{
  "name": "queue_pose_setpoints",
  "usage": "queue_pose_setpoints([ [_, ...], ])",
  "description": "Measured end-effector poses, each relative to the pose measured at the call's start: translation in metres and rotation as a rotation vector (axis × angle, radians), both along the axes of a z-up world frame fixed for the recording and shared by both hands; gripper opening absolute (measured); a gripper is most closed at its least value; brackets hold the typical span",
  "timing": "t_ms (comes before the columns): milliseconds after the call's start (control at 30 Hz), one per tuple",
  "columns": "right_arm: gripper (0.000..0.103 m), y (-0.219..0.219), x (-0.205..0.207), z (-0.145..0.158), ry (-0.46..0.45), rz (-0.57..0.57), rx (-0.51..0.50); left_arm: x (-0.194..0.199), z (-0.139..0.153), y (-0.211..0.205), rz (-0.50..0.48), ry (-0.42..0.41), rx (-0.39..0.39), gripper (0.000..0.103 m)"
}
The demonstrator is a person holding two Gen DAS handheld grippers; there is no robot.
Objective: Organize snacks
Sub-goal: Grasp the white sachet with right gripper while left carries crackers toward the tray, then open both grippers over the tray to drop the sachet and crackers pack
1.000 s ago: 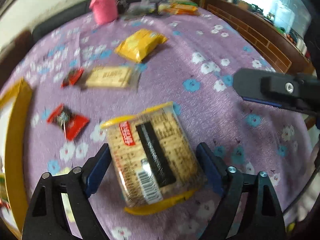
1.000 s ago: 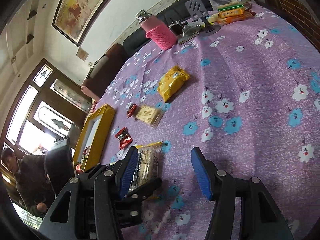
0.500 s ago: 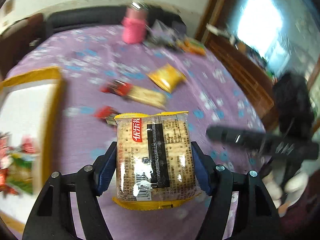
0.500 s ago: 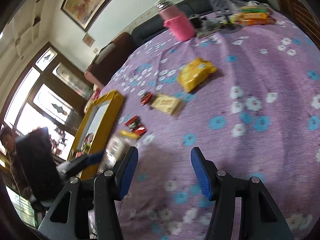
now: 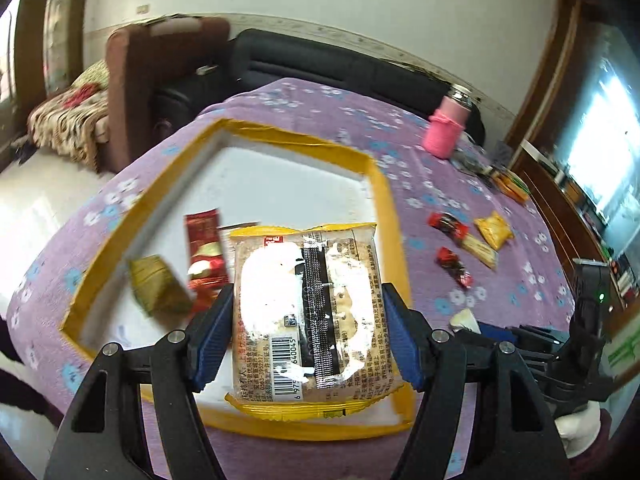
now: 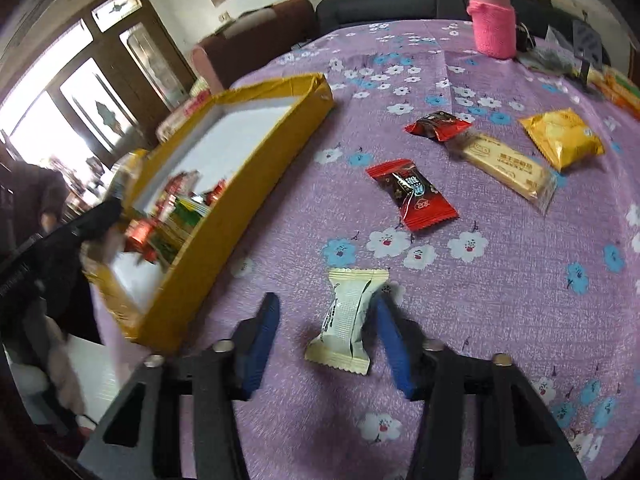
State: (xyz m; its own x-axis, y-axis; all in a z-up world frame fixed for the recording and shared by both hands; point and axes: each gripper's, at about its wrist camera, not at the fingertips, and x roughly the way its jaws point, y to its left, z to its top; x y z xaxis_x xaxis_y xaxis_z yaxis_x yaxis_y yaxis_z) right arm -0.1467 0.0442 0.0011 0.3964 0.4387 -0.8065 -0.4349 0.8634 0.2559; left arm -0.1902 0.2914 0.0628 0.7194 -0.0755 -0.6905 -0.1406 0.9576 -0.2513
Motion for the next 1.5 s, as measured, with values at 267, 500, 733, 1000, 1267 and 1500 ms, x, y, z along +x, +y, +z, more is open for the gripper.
queue_pose_setpoints([
  [267,0.018,0.001,-0.003,0.009,-0.048,-0.046,-0.040,0.007,0.004,0.038,0.020,-0.011,-0.069,0.069],
  [500,0.018,0.044,0.016,0.067,-0.075,0.067,0.105,0.056,0.025,0.047,0.016,0.009,-0.005,0.069],
  [733,0.018,0.130,0.043,0.049,-0.025,0.181,0.075,0.108,-0.003,0.061,0.030,0.136,-0.019,0.069],
  [1000,0.022,0.166,0.067,0.021,-0.006,0.192,0.013,0.136,-0.029,0.072,0.036,0.213,-0.066,0.070],
  [1267,0.039,0.125,0.066,0.046,-0.067,0.133,0.113,0.121,-0.014,0.084,0.031,0.155,-0.227,0.069],
  [1500,0.046,0.002,0.072,0.062,-0.146,-0.081,0.102,0.080,0.037,0.039,-0.095,0.016,-0.232,0.074],
])
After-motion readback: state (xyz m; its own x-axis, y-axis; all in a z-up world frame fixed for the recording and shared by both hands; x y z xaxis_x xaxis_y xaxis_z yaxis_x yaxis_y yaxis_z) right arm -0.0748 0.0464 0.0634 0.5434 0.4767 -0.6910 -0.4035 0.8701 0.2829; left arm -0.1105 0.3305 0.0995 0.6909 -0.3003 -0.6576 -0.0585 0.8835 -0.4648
